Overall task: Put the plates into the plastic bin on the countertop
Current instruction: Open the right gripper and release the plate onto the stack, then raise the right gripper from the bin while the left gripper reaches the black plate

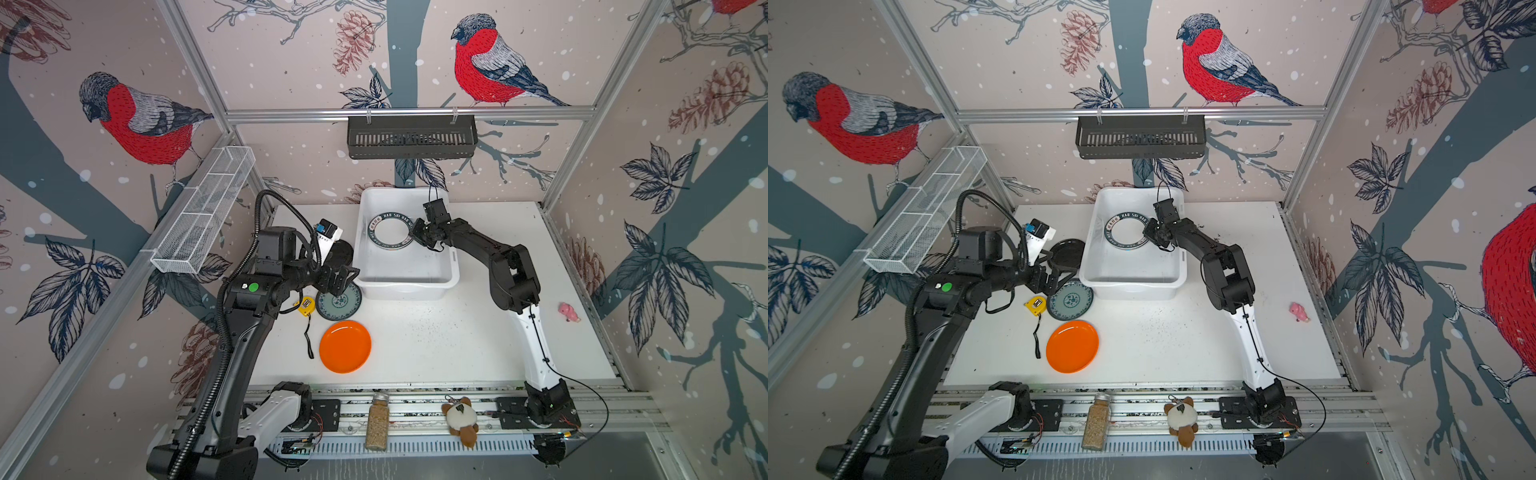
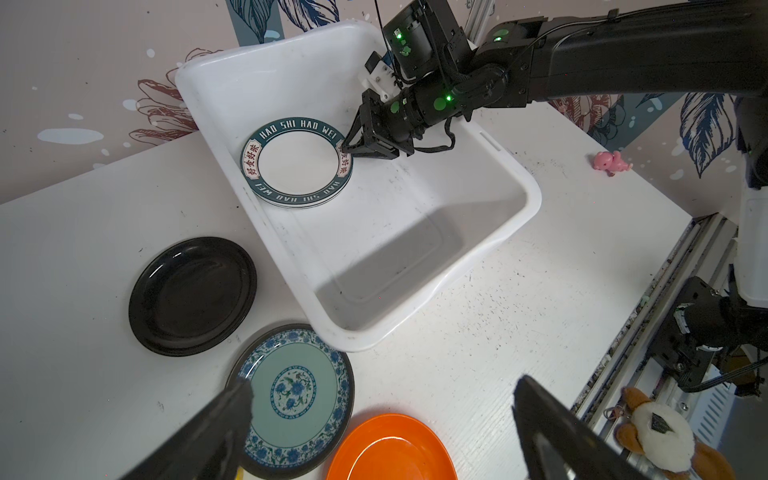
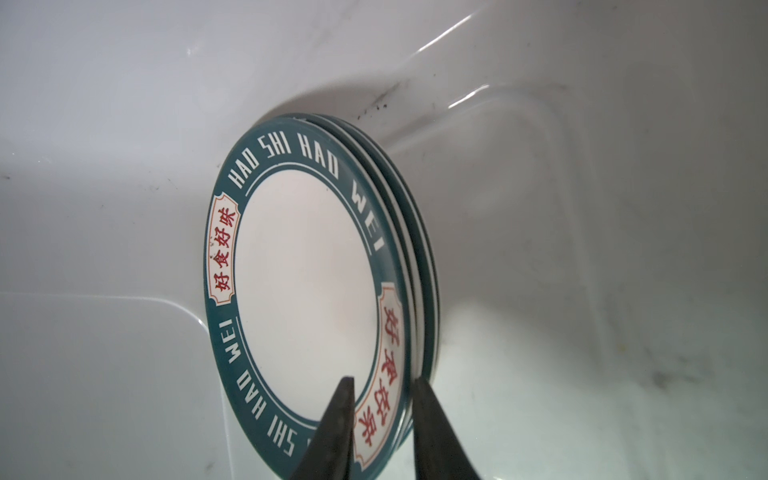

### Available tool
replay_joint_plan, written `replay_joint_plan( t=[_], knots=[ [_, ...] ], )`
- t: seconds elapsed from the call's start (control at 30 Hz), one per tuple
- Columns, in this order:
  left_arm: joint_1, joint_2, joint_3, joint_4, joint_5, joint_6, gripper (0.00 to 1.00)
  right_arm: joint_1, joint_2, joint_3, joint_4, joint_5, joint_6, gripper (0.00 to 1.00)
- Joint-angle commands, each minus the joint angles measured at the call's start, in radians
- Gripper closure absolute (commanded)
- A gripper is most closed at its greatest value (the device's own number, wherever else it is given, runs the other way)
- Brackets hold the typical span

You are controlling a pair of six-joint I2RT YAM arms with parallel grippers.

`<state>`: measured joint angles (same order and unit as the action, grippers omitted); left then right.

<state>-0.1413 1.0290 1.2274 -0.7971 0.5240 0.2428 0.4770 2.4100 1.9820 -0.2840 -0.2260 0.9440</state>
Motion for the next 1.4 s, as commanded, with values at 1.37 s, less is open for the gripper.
replay_joint_plan(
  t=[1.37],
  knots=[
    [0.16, 0.242, -0.061, 0.121, -0.032, -0.263, 0.04, 0.125, -1.074, -0.873, 0.105, 0.279, -0.111, 0.73]
  ],
)
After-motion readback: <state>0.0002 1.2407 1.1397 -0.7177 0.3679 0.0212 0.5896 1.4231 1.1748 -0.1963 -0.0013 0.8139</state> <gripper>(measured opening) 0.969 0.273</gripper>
